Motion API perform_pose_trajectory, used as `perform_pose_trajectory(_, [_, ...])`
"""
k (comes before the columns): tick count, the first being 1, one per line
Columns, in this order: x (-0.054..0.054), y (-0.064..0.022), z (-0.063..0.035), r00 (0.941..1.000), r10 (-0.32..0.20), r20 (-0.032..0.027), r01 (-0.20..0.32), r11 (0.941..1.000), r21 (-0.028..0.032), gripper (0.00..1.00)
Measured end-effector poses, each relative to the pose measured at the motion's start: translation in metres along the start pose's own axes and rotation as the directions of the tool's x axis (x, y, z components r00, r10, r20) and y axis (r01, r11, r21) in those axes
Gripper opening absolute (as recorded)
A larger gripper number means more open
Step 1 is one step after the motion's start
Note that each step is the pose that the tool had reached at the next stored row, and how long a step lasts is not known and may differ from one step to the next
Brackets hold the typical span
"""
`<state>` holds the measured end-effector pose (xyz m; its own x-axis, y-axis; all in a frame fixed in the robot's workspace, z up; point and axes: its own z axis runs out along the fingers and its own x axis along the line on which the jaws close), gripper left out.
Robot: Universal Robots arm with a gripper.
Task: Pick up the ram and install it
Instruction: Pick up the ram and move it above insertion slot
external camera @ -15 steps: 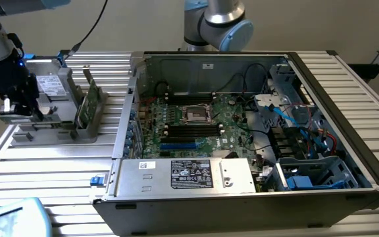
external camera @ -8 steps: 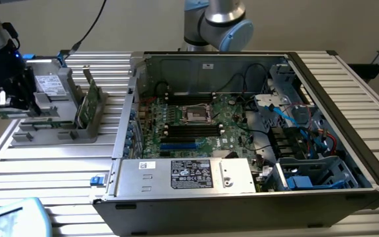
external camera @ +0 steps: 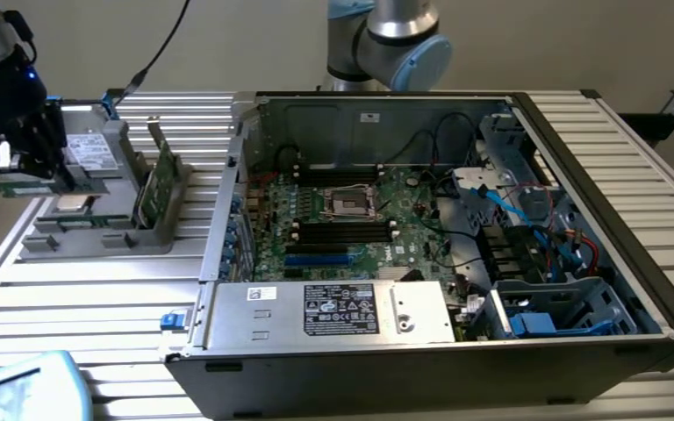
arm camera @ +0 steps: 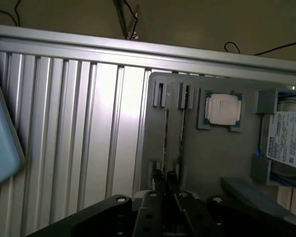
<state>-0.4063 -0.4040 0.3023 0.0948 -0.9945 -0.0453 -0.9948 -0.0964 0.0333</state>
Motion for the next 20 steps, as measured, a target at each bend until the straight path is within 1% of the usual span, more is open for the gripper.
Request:
perform_pose_trajectory(3, [0.000,-0.0035,-0.0056,1.0000,0.000,0.0038,0.000,1.0000,0.0002,0.14])
perform_pose_trajectory(5, [0.000,-0.0052,-0.0127,1.0000,0.000,0.0045,0.000,1.0000,0.0005,0.14])
perform_pose_trajectory(7, [0.000,-0.0105,-0.0219,1.0000,0.000,0.0047,0.000,1.0000,0.0004,0.14])
perform_pose_trajectory(11, [0.001,-0.0256,-0.0404,1.0000,0.000,0.0066,0.000,1.0000,-0.0001,0.14])
perform_pose_trajectory(15, [0.002,-0.0414,-0.0557,1.0000,0.000,0.0086,0.000,1.0000,-0.0016,0.14])
perform_pose_trajectory(19, [0.002,-0.0562,-0.0691,1.0000,0.000,0.0096,0.000,1.0000,-0.0054,0.14])
perform_pose_trajectory(20, [0.003,-0.0596,-0.0717,1.0000,0.000,0.0098,0.000,1.0000,-0.0078,0.14])
